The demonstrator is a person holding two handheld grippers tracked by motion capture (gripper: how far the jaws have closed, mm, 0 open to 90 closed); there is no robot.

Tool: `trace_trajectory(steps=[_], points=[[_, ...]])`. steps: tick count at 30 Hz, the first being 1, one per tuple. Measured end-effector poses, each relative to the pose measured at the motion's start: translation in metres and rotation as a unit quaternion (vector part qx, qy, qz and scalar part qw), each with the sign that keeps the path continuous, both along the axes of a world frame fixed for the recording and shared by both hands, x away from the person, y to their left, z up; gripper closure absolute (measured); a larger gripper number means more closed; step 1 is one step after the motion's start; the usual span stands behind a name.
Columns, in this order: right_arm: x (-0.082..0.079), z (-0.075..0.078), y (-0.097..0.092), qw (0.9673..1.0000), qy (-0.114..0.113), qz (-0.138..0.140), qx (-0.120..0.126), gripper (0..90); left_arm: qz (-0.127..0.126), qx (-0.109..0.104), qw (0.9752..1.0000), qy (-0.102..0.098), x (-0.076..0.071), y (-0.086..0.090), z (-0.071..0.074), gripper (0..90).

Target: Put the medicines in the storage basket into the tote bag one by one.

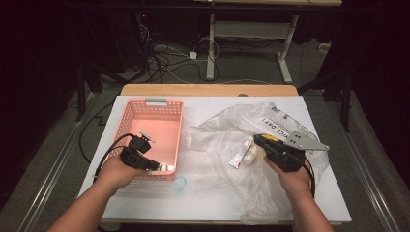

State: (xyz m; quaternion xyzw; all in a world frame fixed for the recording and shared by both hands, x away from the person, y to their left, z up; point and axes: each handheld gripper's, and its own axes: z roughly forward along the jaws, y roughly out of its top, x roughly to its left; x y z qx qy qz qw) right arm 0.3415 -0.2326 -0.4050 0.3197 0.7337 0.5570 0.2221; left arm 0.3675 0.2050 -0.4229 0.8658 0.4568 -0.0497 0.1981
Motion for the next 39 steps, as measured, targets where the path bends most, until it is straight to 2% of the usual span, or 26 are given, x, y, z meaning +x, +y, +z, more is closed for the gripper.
trace_trajectory(steps=[2,4,5,6,8,9,13,16,18,25,28,30,32,33,35,37,39], points=[[0.0,0.0,0.0,1.0,0.001,0.0,0.0,90.0,0.007,0.011,0.9999,-0.006,0.008,0.0,0.0,87.9],[0.0,0.0,-0.001,1.0,-0.001,0.0,0.0,90.0,0.023,0.034,0.9984,-0.04,0.015,-0.001,-0.001,87.8],[0.0,0.0,-0.001,1.0,0.0,-0.001,0.0,90.0,0.037,0.03,0.9973,-0.056,0.018,0.001,-0.001,87.6],[0.001,0.0,-0.002,1.0,-0.001,-0.002,0.0,90.0,0.048,0.015,0.9966,-0.065,0.02,0.003,0.001,87.5],[0.001,0.0,-0.002,1.0,-0.001,-0.003,0.001,90.0,0.056,-0.012,0.9959,-0.07,0.02,0.005,0.003,87.7],[0.001,0.0,-0.003,1.0,-0.001,-0.003,0.001,90.0,0.049,-0.018,0.9962,-0.069,0.018,0.004,0.004,87.7],[0.001,-0.001,-0.003,1.0,0.001,-0.003,0.0,90.0,0.016,-0.016,0.9981,-0.057,0.004,-0.003,0.007,87.7],[0.0,0.0,-0.001,1.0,-0.002,0.0,-0.001,90.0,0.003,-0.006,0.999,-0.045,-0.002,-0.006,0.003,87.8],[-0.001,0.001,0.0,1.0,-0.002,0.0,-0.001,90.0,0.006,0.008,0.999,-0.044,0.0,-0.006,0.001,87.7],[-0.001,0.001,-0.001,1.0,-0.001,-0.001,0.0,90.0,0.022,0.019,0.9991,-0.03,0.017,-0.004,-0.005,87.7],[0.0,0.001,-0.003,1.0,-0.002,-0.003,0.002,90.0,0.021,0.034,0.9982,-0.044,0.022,-0.006,-0.003,87.6],[0.0,0.001,-0.003,1.0,-0.002,-0.003,0.003,90.0,0.022,0.02,0.998,-0.055,0.026,-0.005,-0.001,87.3],[-0.001,0.002,-0.003,1.0,-0.002,-0.004,0.003,90.0,0.032,0.003,0.9971,-0.07,0.029,-0.003,0.003,75.7],[-0.001,0.002,-0.003,1.0,-0.004,-0.003,0.002,90.0,0.036,-0.005,0.9957,-0.085,0.031,-0.002,0.006,68.6],[-0.001,0.002,-0.002,1.0,-0.006,-0.001,0.002,90.0,0.065,-0.009,0.9915,-0.112,0.035,-0.001,0.011,54.3],[-0.001,0.001,-0.001,1.0,-0.001,-0.002,0.001,90.0,0.089,-0.017,0.9888,-0.118,0.043,0.0,0.011,39.4],[-0.001,0.0,0.0,1.0,0.001,-0.001,0.0,89.7,0.118,-0.016,0.9866,-0.111,0.052,-0.003,0.007,19.3]])
